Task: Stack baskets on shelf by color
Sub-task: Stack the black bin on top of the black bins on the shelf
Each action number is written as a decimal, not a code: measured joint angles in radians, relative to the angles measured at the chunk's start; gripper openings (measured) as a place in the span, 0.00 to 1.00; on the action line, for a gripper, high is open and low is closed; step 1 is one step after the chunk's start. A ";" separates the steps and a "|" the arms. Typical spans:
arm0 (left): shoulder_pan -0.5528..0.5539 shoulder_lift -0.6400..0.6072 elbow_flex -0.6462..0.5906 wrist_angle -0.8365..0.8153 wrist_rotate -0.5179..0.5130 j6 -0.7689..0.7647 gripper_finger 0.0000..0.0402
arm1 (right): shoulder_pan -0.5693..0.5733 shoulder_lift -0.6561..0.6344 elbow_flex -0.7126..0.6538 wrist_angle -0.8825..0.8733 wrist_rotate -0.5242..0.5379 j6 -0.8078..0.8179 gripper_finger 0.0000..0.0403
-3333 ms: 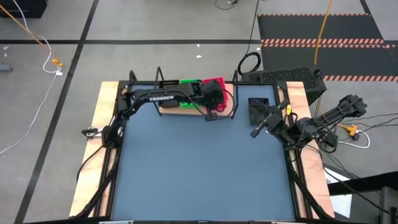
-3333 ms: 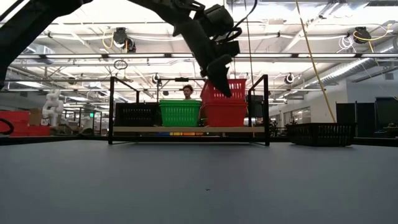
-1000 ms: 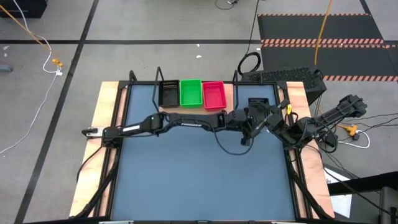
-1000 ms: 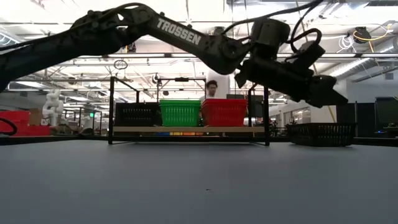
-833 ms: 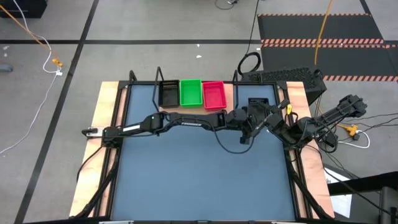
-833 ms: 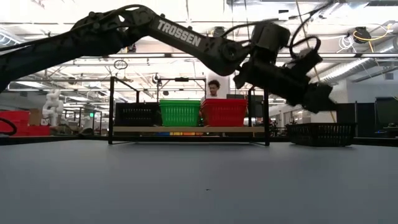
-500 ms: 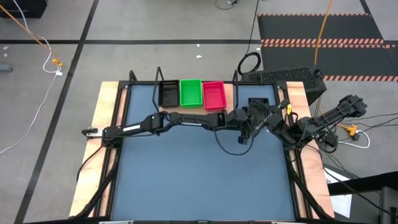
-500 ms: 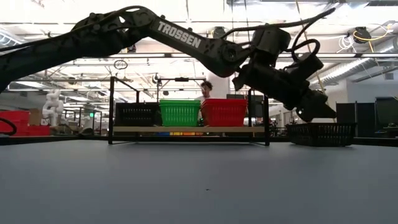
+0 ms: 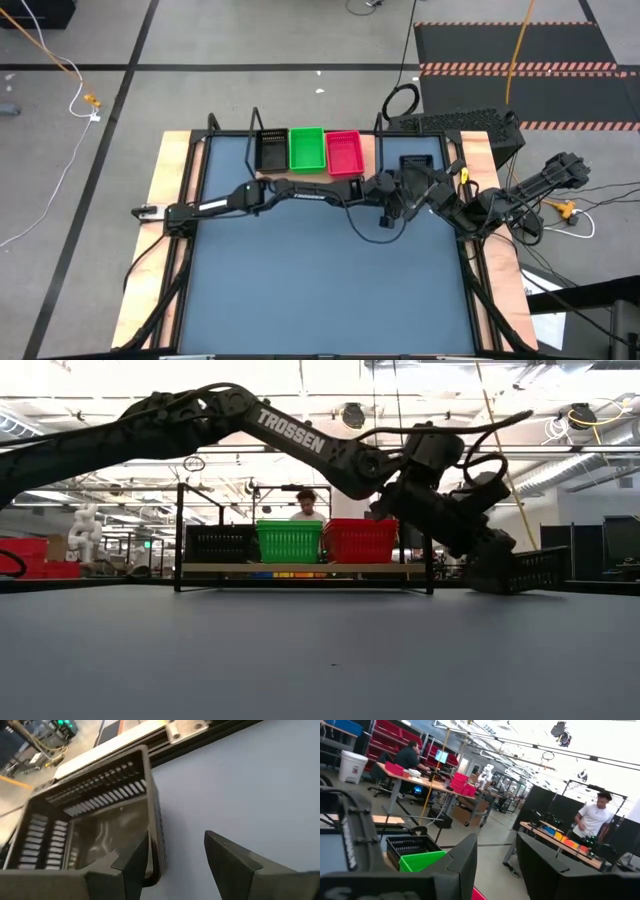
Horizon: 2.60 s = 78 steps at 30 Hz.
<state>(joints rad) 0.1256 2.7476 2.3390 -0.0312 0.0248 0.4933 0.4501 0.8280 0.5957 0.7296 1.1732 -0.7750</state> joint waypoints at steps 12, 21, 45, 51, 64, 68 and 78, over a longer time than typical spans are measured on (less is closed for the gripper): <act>0.022 0.000 0.000 0.001 0.001 -0.033 0.26 | 0.000 0.000 0.000 0.000 0.000 -0.005 0.32; 0.006 -0.002 0.000 -0.002 0.001 -0.007 0.03 | 0.000 0.000 0.000 0.000 0.000 -0.005 0.32; -0.320 -0.287 0.000 -0.415 -0.215 0.180 0.02 | 0.123 0.010 0.000 0.028 -0.073 -0.157 0.32; -0.449 -0.381 0.000 -0.545 -0.414 0.153 0.02 | 0.236 0.010 0.000 0.078 -0.235 -0.152 0.32; -0.530 -0.501 -0.011 -1.035 -0.622 -0.049 0.02 | 0.357 0.013 0.000 0.175 -0.313 -0.156 0.32; -0.572 -0.551 -0.017 -1.126 -0.722 -0.074 0.02 | 0.357 0.016 0.000 0.172 -0.312 -0.148 0.32; -0.606 -0.799 -0.247 -1.255 -0.887 -0.355 0.02 | 0.357 0.018 0.000 0.183 -0.314 -0.110 0.32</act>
<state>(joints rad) -0.4804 1.9489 2.0923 -1.2861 -0.8621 0.1385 0.8074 0.8459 0.5957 0.9124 0.8597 -0.8847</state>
